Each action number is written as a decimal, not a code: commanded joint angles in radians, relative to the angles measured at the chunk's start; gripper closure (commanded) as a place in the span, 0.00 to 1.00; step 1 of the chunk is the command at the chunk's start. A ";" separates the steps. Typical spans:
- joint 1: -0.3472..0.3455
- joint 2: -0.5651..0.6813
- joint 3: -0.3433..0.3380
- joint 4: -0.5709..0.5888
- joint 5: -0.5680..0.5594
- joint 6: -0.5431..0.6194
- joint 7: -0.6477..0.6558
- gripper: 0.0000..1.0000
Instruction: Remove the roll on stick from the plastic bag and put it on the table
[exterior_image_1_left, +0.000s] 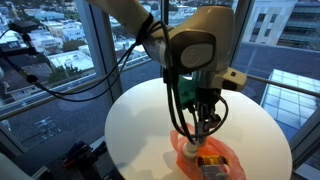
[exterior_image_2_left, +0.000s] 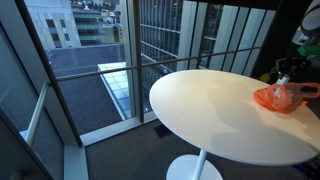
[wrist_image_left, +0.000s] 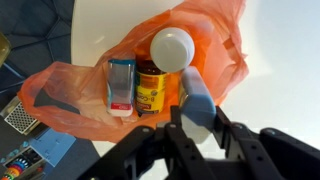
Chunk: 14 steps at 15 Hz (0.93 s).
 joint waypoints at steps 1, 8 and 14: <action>0.015 -0.144 0.012 -0.084 -0.051 0.004 0.036 0.89; 0.023 -0.321 0.087 -0.196 -0.030 0.026 -0.013 0.89; 0.046 -0.392 0.151 -0.289 -0.024 0.030 -0.041 0.89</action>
